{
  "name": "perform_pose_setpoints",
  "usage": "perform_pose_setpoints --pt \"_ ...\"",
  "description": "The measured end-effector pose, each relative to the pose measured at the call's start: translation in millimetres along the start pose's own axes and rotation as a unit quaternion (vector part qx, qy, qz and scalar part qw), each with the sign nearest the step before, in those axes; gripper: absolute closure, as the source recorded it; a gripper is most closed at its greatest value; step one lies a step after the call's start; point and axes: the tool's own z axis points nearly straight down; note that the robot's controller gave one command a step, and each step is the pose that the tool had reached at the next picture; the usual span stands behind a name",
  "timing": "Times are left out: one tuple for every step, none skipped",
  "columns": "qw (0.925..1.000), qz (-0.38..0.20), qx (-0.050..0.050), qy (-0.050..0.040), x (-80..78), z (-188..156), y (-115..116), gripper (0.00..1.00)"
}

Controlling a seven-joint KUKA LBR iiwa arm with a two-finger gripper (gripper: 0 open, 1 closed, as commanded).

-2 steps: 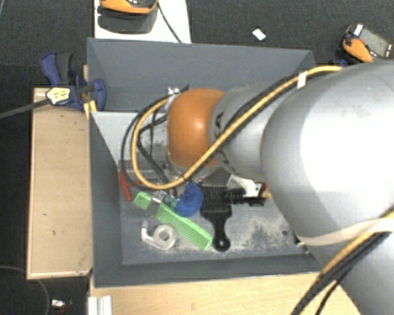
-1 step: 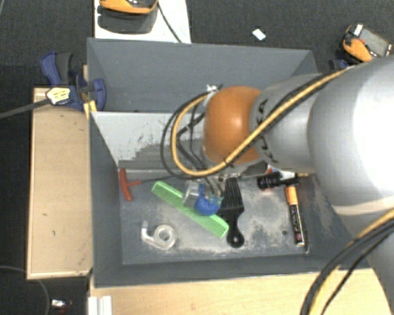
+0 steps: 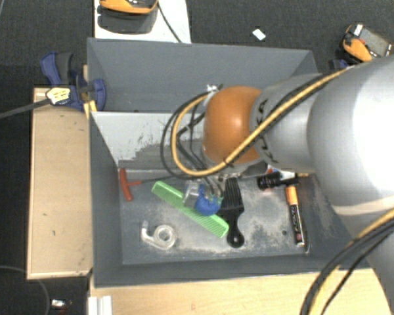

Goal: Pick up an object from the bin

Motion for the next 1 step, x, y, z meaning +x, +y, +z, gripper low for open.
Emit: perform_pose_setpoints --pt "1.0 0.001 0.0 0.0009 0.7 -16.1 -0.6 1.0"
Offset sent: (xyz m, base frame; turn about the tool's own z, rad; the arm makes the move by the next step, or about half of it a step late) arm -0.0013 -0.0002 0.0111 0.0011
